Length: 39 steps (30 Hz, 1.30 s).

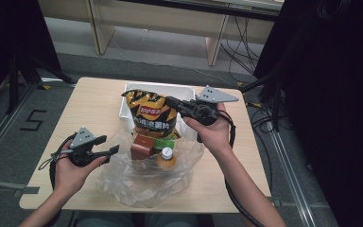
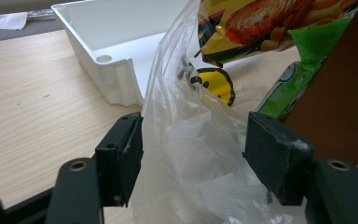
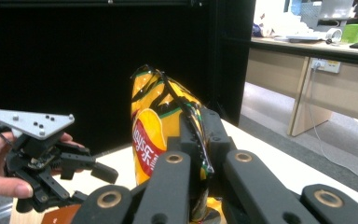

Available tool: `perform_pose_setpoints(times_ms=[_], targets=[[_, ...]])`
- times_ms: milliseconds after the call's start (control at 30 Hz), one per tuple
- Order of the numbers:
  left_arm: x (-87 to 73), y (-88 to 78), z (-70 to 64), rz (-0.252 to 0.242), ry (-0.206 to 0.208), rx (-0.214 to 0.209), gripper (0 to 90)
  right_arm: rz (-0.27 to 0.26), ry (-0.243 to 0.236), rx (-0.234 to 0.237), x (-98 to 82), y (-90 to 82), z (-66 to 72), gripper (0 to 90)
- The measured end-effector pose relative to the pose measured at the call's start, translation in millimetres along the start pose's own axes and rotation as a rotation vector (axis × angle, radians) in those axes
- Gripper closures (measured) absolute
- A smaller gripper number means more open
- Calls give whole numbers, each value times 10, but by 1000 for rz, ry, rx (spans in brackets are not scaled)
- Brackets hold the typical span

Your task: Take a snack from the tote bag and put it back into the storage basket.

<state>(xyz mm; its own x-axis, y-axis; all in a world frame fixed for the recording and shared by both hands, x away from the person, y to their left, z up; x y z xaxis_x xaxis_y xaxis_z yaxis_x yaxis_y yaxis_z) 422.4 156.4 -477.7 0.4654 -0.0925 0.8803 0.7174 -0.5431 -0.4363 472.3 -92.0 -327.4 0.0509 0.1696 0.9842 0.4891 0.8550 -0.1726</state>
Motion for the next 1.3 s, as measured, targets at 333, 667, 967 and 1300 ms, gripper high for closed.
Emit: perform_pose_setpoints(times_ms=[333,667,967,1300], targets=[[-8,8,-4,5,6,-2,364,-60,7,-6,115,15,-6,900],[-8,6,-12,6,6,-3,364,-94,-1,-17,224,40,-8,900],[-6,6,-11,4,5,-2,363,-108,-2,-24,305,56,-15,900],[1,4,-14,0,5,-6,362,-114,29,-18,404,94,9,900]])
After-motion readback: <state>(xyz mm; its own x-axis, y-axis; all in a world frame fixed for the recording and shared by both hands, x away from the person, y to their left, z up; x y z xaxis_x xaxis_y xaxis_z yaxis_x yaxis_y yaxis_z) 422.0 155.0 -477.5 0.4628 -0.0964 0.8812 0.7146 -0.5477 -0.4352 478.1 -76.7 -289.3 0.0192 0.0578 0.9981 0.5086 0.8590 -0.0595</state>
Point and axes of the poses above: each handheld gripper's, and its own axes: y roughly forward along the jaws, x roughly out of its top, z roughly to its left, the point moved 7 cm from there along y, roughly forward along the jaws, and after that the axes turned 6 degrees about -y, right-handed, at the moved point
